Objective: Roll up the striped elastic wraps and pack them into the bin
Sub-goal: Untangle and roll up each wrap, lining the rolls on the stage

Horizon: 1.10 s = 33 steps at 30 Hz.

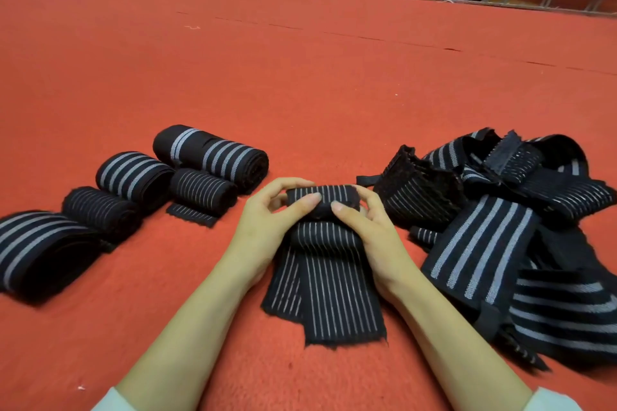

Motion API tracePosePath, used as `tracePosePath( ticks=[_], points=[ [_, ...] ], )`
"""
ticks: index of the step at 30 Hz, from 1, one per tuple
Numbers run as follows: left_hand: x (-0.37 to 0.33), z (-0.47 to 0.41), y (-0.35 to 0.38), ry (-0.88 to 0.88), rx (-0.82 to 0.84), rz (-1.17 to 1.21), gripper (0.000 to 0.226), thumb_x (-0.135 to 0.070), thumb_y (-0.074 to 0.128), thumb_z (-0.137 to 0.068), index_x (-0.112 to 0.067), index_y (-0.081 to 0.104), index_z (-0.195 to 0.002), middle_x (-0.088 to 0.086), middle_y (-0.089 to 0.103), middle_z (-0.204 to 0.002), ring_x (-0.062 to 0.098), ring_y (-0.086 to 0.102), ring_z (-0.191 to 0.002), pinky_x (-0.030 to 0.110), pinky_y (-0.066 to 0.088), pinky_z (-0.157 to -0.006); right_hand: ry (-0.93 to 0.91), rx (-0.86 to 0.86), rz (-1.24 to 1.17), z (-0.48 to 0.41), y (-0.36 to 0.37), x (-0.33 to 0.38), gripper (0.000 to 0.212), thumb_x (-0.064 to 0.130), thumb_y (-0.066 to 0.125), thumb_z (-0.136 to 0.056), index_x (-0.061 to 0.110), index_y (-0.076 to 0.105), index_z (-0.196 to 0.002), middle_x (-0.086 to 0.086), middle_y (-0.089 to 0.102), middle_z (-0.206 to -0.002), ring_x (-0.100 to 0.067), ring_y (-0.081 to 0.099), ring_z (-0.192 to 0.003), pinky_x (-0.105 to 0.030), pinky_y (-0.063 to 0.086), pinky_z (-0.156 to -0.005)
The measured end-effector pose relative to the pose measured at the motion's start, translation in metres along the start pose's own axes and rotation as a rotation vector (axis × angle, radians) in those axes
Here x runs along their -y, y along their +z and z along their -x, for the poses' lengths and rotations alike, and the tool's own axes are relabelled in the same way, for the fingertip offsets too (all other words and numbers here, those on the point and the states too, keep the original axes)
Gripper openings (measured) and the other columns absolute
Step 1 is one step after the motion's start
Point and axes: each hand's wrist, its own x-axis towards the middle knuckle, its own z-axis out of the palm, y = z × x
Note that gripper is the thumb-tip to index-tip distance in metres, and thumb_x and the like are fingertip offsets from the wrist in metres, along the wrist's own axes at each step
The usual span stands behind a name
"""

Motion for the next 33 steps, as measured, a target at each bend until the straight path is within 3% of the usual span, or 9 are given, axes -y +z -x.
tracePosePath(
  ticks=[5,9,12,15,20,24,27,31,33],
  points=[
    [0.006,-0.009,-0.012,0.117,-0.153,0.175,0.023,-0.022,0.071,-0.076,-0.023,0.068,-0.099,0.011,0.069,-0.101,0.022,0.063,-0.097,0.041,0.049,-0.094,0.171,0.167,0.166,0.002,0.002,0.001,0.044,0.038,0.054,-0.087,0.002,0.067,-0.107,-0.012,0.073,-0.1,-0.019,0.069,-0.087,-0.027,0.055,-0.079],
    [0.004,-0.012,-0.019,0.147,-0.264,0.257,0.022,-0.019,0.072,-0.079,-0.023,0.068,-0.1,0.008,0.069,-0.101,0.02,0.063,-0.1,0.039,0.049,-0.096,0.239,0.224,0.182,0.003,0.0,-0.002,0.023,0.022,0.051,-0.096,0.006,0.065,-0.086,-0.007,0.07,-0.08,-0.011,0.066,-0.066,-0.019,0.053,-0.062],
    [0.003,-0.011,-0.019,0.165,-0.279,0.251,0.021,-0.016,0.072,-0.082,-0.023,0.068,-0.101,0.007,0.068,-0.1,0.019,0.062,-0.1,0.039,0.048,-0.097,0.241,0.253,0.155,0.002,0.001,-0.003,0.013,0.012,0.057,-0.092,0.003,0.065,-0.089,-0.01,0.07,-0.083,-0.015,0.067,-0.068,-0.022,0.055,-0.065],
    [0.003,-0.009,-0.018,0.177,-0.256,0.253,0.024,-0.019,0.075,-0.078,-0.024,0.068,-0.1,0.004,0.068,-0.099,0.018,0.063,-0.099,0.037,0.049,-0.095,0.237,0.274,0.12,0.003,0.003,-0.002,0.017,0.0,0.062,-0.085,-0.003,0.064,-0.102,-0.015,0.07,-0.092,-0.022,0.068,-0.077,-0.031,0.056,-0.077],
    [0.003,-0.008,-0.013,0.181,-0.203,0.227,0.032,-0.019,0.077,-0.075,-0.023,0.066,-0.104,0.002,0.068,-0.1,0.015,0.063,-0.099,0.031,0.049,-0.089,0.184,0.263,0.292,0.004,0.001,-0.005,0.022,-0.005,0.071,-0.078,0.007,0.063,-0.095,-0.006,0.072,-0.089,-0.017,0.069,-0.08,-0.027,0.055,-0.073],
    [-0.001,-0.007,-0.013,0.106,-0.14,0.257,0.038,-0.014,0.076,-0.073,-0.018,0.065,-0.109,0.008,0.068,-0.109,0.023,0.065,-0.106,0.037,0.052,-0.091,0.035,0.13,0.358,0.0,0.001,-0.004,0.042,0.025,0.08,-0.077,0.014,0.058,-0.112,-0.001,0.071,-0.105,-0.013,0.069,-0.096,-0.029,0.053,-0.085],
    [-0.002,-0.002,-0.006,0.098,-0.035,0.228,0.036,-0.012,0.076,-0.069,-0.014,0.064,-0.103,0.0,0.07,-0.099,0.021,0.067,-0.092,0.039,0.055,-0.084,-0.119,0.037,0.3,-0.004,0.001,-0.002,0.055,0.054,0.067,-0.077,0.017,0.059,-0.117,-0.002,0.069,-0.114,-0.016,0.065,-0.108,-0.036,0.05,-0.094],
    [0.004,-0.001,-0.003,0.188,0.051,0.108,0.032,0.002,0.08,-0.064,-0.014,0.062,-0.085,-0.004,0.069,-0.101,0.014,0.064,-0.099,0.034,0.051,-0.092,-0.096,-0.003,0.143,-0.005,0.001,0.004,0.047,0.048,0.06,-0.086,0.006,0.061,-0.106,-0.006,0.069,-0.097,-0.014,0.067,-0.089,-0.023,0.054,-0.074],
    [0.006,-0.002,-0.003,0.209,0.084,0.066,0.028,0.003,0.074,-0.063,-0.014,0.061,-0.08,-0.008,0.069,-0.099,0.009,0.063,-0.099,0.032,0.048,-0.094,-0.077,-0.02,0.123,-0.006,0.001,0.002,0.045,0.043,0.057,-0.084,0.004,0.061,-0.107,-0.006,0.068,-0.097,-0.017,0.065,-0.091,-0.03,0.054,-0.08]
  ],
)
